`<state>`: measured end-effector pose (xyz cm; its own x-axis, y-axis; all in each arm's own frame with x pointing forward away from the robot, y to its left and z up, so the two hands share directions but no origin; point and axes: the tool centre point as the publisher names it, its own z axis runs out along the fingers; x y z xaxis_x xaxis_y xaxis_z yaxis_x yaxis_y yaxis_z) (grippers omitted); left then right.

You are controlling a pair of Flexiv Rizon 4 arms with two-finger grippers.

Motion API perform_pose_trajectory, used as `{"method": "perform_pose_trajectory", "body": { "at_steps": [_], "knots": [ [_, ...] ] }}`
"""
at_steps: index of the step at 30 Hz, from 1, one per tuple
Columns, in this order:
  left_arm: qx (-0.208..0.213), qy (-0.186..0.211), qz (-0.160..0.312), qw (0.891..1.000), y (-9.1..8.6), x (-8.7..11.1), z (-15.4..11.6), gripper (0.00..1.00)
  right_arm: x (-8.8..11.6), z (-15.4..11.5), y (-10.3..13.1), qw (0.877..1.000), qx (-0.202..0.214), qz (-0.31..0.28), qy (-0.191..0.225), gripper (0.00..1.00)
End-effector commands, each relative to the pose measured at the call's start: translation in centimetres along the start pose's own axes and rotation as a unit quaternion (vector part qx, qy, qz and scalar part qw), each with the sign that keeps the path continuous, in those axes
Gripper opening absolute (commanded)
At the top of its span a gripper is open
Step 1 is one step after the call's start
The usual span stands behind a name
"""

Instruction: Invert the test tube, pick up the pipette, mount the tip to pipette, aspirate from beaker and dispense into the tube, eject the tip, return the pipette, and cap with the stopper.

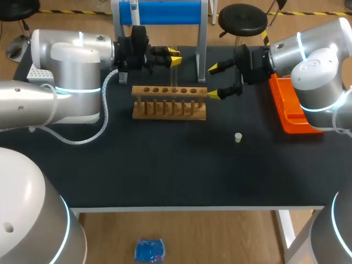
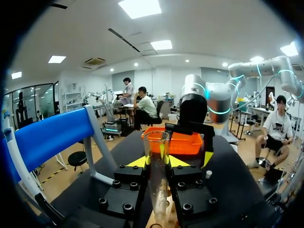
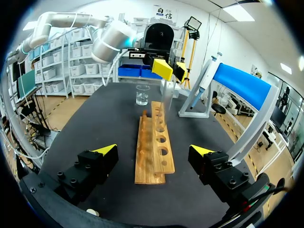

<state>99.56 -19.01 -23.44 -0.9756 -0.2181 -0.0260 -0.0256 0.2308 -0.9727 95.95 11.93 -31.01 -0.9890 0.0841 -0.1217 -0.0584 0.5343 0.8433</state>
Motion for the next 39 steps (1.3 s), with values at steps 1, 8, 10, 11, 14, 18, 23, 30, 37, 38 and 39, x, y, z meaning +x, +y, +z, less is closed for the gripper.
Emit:
{"method": "perform_pose_trajectory", "body": {
  "at_steps": [1, 8, 10, 11, 14, 18, 23, 30, 37, 38, 39],
  "knots": [
    [0.001, -0.001, -0.001, 1.0, 0.2, -0.2, 0.1, 0.0, 0.0, 0.0, 0.0, 1.0, 0.0, 0.0, 0.0, 1.0],
    [0.004, 0.0, -0.004, 1.0, 0.6, -0.2, 0.2, 0.0, 0.0, 0.0, 0.0, 1.0, 0.0, 0.0, 0.0, 1.0],
    [0.005, 0.0, -0.006, 1.0, 0.7, -0.2, 0.2, 0.0, 0.0, 0.0, 0.0, 1.0, 0.0, 0.0, 0.0, 1.0],
    [0.005, 0.001, -0.006, 1.0, 0.8, -0.2, 0.2, 0.0, 0.0, 0.0, 0.0, 1.0, 0.0, 0.0, 0.0, 1.0],
    [0.005, 0.001, -0.008, 1.0, 1.0, -0.1, 0.2, 0.0, 0.0, 0.0, 0.0, 1.0, 0.0, 0.0, 0.0, 1.0],
    [0.004, 0.0, -0.009, 1.0, 1.2, -0.2, 0.2, 0.0, 0.0, 0.0, 0.0, 1.0, 0.0, 0.0, 0.0, 1.0],
    [0.006, -0.003, -0.01, 1.0, 1.4, -0.2, 0.3, 0.0, 0.0, 0.0, 0.0, 1.0, 0.0, 0.0, 0.0, 1.0],
    [0.009, -0.004, -0.013, 1.0, 1.8, -0.2, 0.3, 0.0, 0.0, 0.0, 0.0, 1.0, 0.0, 0.0, 0.0, 1.0],
    [0.009, -0.004, -0.018, 1.0, 2.2, -0.3, 0.4, 0.0, 0.0, 0.0, 0.0, 1.0, 0.0, 0.0, 0.0, 1.0],
    [0.01, -0.004, -0.018, 1.0, 2.3, -0.3, 0.4, 0.0, 0.0, 0.0, 0.0, 1.0, 0.0, 0.0, 0.0, 1.0],
    [0.01, -0.004, -0.019, 1.0, 2.3, -0.3, 0.4, 0.0, 0.0, 0.0, 0.0, 1.0, 0.0, 0.0, 0.0, 1.0]
  ]
}}
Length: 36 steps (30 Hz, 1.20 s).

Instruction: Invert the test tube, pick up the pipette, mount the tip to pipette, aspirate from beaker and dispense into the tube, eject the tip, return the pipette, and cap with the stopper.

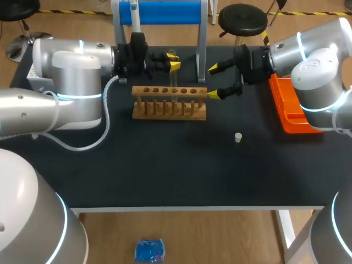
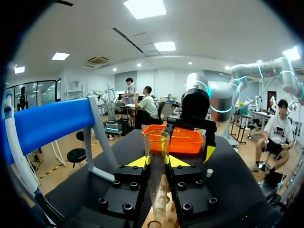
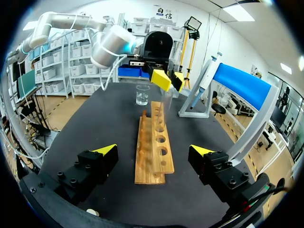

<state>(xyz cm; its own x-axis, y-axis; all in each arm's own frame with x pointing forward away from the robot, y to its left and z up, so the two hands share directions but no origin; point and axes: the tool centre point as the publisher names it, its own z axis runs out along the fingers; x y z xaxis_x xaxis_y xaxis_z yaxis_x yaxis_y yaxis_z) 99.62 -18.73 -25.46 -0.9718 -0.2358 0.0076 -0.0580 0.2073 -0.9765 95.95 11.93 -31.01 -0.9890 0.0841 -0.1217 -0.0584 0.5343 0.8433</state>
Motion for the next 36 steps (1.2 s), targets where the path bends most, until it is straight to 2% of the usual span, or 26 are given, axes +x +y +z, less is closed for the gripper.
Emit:
{"method": "perform_pose_trajectory", "body": {
  "at_steps": [1, 36],
  "knots": [
    [0.002, 0.001, -0.001, 1.0, 0.4, -0.2, 0.1, 0.0, 0.0, 0.0, 0.0, 1.0, 0.0, 0.0, 0.0, 1.0],
    [0.01, -0.005, -0.021, 1.0, 2.4, -0.2, 0.6, 0.0, 0.0, 0.0, 0.0, 1.0, 0.0, 0.0, 0.0, 1.0]
  ]
}}
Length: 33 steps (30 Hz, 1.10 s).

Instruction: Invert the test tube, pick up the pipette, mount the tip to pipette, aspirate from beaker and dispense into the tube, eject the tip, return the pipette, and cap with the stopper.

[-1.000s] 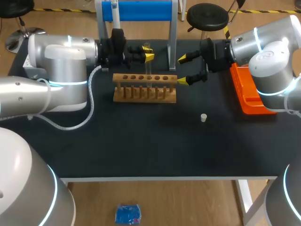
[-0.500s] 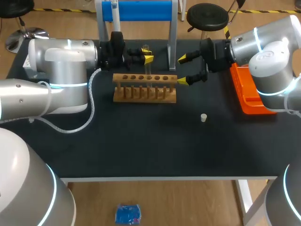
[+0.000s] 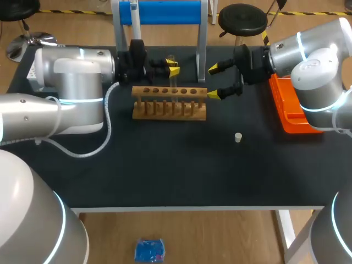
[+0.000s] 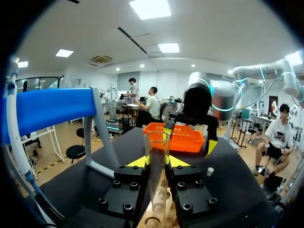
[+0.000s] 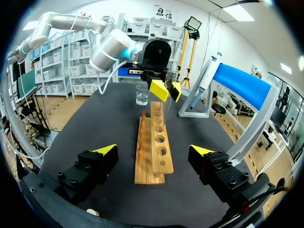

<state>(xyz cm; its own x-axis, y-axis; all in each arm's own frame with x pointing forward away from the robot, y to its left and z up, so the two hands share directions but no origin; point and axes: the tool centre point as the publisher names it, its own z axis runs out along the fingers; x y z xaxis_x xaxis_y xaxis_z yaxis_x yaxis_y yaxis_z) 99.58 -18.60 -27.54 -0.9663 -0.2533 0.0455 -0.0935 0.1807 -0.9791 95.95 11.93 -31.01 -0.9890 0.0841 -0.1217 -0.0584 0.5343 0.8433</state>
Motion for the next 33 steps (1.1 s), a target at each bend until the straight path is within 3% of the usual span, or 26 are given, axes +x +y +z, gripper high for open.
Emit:
{"method": "perform_pose_trajectory", "body": {
  "at_steps": [1, 29, 30, 31, 33],
  "knots": [
    [0.001, 0.0, -0.001, 1.0, 0.41, -0.17, 0.36, 0.0, -0.05, 0.02, 0.01, 1.0, 0.0, 0.0, 0.0, 1.0],
    [0.014, 0.002, 0.011, 1.0, 0.54, 0.14, 0.29, 0.0, -0.05, 0.02, 0.01, 1.0, 0.0, 0.0, 0.0, 1.0],
    [0.01, -0.005, 0.012, 1.0, 0.51, 0.12, 0.27, 0.17, -0.05, 0.02, 0.01, 1.0, 0.0, 0.0, 0.0, 1.0],
    [0.012, -0.008, 0.011, 1.0, 0.5, 0.04, 0.23, 0.96, -0.05, 0.02, 0.01, 1.0, 0.0, 0.0, 0.0, 1.0],
    [0.014, -0.014, 0.011, 1.0, 0.36, -0.11, 0.04, 1.0, -0.05, 0.02, 0.01, 1.0, 0.0, 0.0, 0.0, 1.0]
  ]
}}
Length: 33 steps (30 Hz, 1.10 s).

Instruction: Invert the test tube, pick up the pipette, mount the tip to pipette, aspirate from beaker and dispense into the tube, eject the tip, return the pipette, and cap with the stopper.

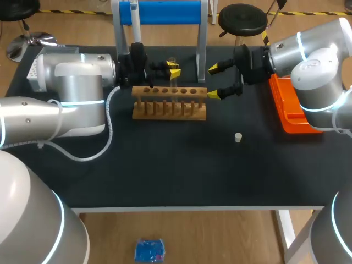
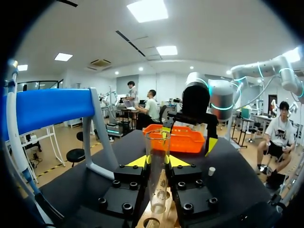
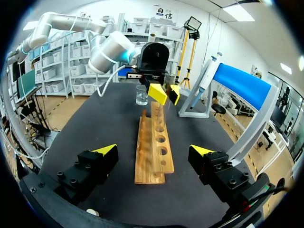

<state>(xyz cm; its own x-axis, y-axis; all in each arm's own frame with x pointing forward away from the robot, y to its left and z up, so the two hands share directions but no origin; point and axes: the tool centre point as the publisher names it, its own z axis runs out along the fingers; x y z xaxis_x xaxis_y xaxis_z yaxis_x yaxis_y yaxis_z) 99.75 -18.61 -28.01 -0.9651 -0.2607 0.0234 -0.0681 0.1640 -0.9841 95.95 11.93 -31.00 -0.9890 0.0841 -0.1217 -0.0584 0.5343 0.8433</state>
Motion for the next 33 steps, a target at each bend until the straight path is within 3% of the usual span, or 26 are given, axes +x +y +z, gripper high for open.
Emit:
{"method": "perform_pose_trajectory", "body": {
  "at_steps": [1, 11, 18, 23, 30, 33],
  "knots": [
    [0.004, -0.01, 0.003, 1.0, -0.2, 0.1, -0.2, 1.0, 0.0, 0.0, 0.0, 1.0, 0.0, 0.0, 0.0, 1.0],
    [0.0, -0.042, 0.01, 0.999, -2.6, -0.1, -2.5, 1.0, 0.0, 0.0, 0.0, 1.0, 0.0, 0.0, 0.0, 1.0],
    [-0.015, -0.088, 0.016, 0.996, -5.2, -0.2, -6.7, 1.0, 0.0, 0.0, 0.0, 1.0, 0.0, 0.0, 0.0, 1.0],
    [-0.032, -0.149, 0.014, 0.988, -6.2, -0.4, -11.6, 1.0, 0.0, 0.0, 0.0, 1.0, 0.0, 0.0, 0.0, 1.0],
    [-0.045, -0.263, 0.0, 0.964, -6.1, -0.8, -18.1, 1.0, 0.0, 0.0, 0.0, 1.0, 0.0, 0.0, 0.0, 1.0],
    [-0.045, -0.263, 0.0, 0.964, -6.1, -0.8, -18.1, 1.0, 0.0, 0.0, 0.0, 1.0, 0.0, 0.0, 0.0, 1.0]
  ]
}}
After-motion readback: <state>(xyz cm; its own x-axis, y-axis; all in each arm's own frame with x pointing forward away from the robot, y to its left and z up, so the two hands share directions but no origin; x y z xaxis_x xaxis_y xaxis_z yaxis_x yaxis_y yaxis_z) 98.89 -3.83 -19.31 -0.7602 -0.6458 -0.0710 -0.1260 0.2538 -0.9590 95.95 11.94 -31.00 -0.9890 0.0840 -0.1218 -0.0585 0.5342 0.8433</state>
